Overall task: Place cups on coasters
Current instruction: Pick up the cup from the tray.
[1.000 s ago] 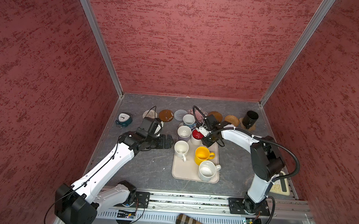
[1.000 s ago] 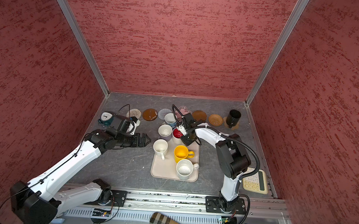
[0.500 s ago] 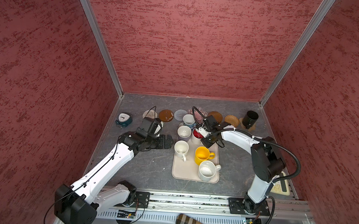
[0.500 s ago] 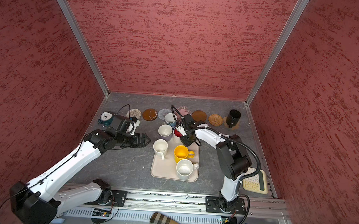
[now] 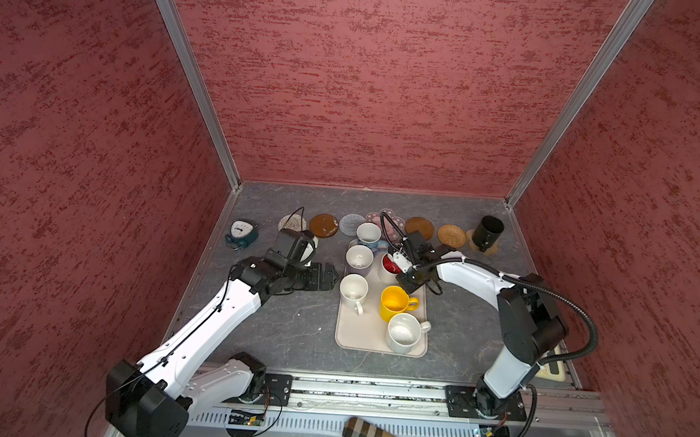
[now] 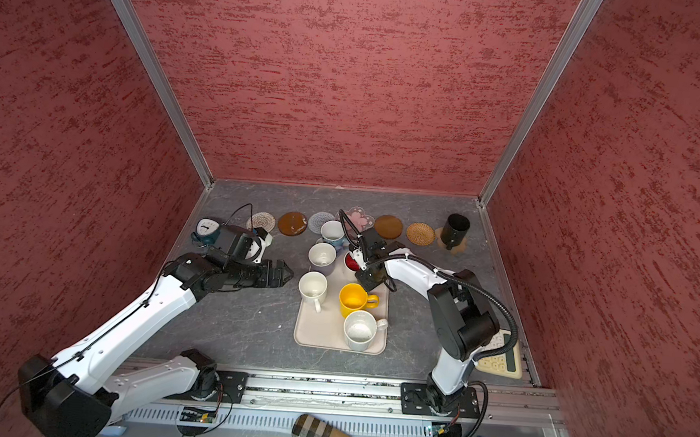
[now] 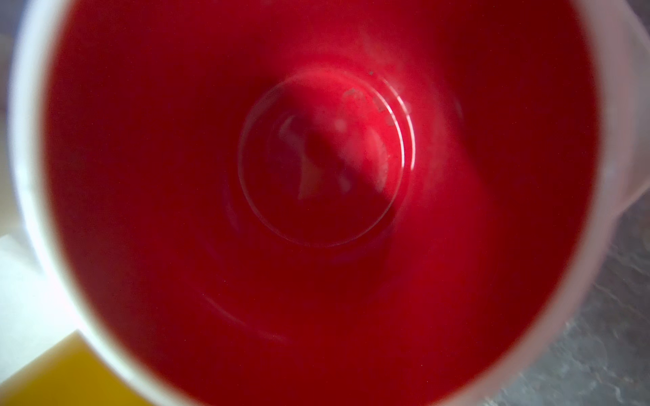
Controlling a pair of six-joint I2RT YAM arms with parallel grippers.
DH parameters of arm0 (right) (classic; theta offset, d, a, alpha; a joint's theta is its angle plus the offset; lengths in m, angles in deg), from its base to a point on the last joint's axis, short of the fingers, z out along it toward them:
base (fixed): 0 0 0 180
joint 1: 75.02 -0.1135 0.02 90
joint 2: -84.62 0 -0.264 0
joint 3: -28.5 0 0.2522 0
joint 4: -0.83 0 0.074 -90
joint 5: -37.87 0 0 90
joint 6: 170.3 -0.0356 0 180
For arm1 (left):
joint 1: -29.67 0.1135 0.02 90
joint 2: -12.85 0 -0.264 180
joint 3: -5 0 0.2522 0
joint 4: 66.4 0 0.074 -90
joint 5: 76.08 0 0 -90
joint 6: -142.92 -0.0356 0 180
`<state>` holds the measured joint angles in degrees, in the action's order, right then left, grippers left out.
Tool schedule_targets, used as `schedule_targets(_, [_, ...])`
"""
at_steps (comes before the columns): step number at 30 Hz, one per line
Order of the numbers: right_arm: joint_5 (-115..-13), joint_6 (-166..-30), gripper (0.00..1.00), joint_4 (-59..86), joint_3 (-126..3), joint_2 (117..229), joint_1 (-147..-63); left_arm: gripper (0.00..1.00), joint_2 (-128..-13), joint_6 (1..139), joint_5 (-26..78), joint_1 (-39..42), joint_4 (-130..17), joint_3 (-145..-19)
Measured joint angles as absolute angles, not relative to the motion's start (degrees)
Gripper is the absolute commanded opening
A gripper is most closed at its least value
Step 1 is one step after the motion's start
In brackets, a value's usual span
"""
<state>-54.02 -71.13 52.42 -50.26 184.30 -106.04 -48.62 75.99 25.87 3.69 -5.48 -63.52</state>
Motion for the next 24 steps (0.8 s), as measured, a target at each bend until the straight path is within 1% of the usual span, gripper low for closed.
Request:
schedule_targets(8, [-52.29,-75.17,0.0,51.59,-47.72,181.83,-105.17,1.0,-48.66,75.99,25.91,3.69,-5.52,-63.52])
schedule_targets(24, [-45.93,-79.94,0.0,51.34,-47.87,178.27,-104.34,1.0,-49.82,75.95,25.91,3.69,-5.52,-64.83])
